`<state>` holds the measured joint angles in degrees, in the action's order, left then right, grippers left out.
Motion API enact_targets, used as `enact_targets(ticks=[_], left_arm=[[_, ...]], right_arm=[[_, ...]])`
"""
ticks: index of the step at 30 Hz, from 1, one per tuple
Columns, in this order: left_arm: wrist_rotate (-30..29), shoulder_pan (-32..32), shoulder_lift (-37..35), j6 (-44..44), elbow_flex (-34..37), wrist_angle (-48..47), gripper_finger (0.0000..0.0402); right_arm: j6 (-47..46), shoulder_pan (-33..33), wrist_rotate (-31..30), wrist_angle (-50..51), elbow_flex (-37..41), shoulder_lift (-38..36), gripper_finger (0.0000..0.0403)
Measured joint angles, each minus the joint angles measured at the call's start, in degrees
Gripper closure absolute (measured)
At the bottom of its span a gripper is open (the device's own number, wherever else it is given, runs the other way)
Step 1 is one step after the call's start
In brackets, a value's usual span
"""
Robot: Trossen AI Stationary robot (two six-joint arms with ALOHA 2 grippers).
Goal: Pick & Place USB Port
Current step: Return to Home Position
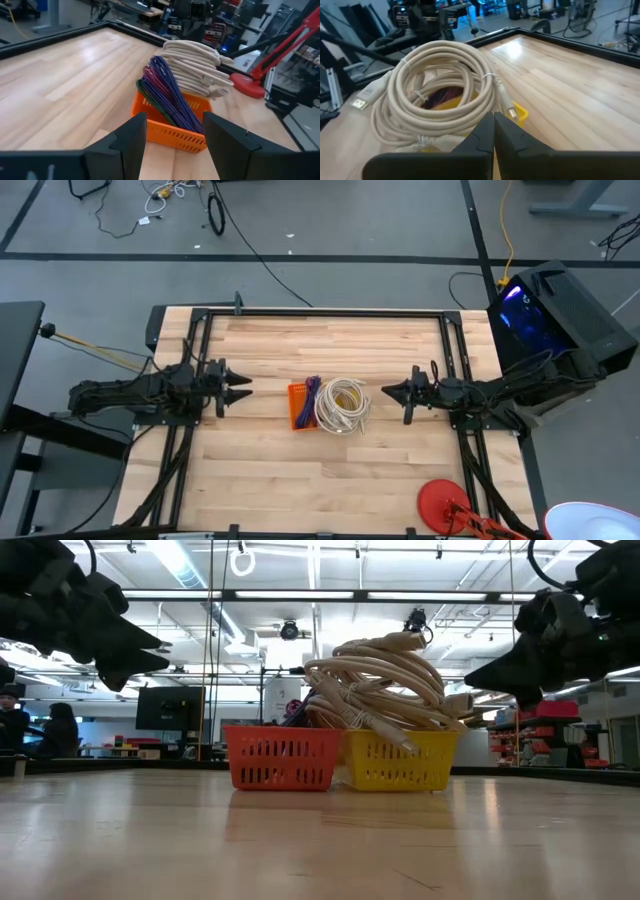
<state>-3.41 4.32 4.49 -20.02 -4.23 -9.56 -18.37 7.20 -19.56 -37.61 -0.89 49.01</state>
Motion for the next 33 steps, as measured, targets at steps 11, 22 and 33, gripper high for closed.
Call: enact_targets(ticks=[11,22,33], left_arm=[[0.2,0.0,0.0,-3.4,0.1,1.0,0.0202],[0.2,0.0,0.0,-3.4,0.2,1.9,0.0202],[0.0,-1.9,-1.3,-3.4,0.2,2.2,0.0202]], right_arm=[[0.9,0.0,1.0,0.0,0.0,0.0,0.0391],[0.9,0.0,1.1,2.7,0.0,-13.9,0.0391],[0.9,0.0,1.0,2.6,0.0,-30.2,0.0391]])
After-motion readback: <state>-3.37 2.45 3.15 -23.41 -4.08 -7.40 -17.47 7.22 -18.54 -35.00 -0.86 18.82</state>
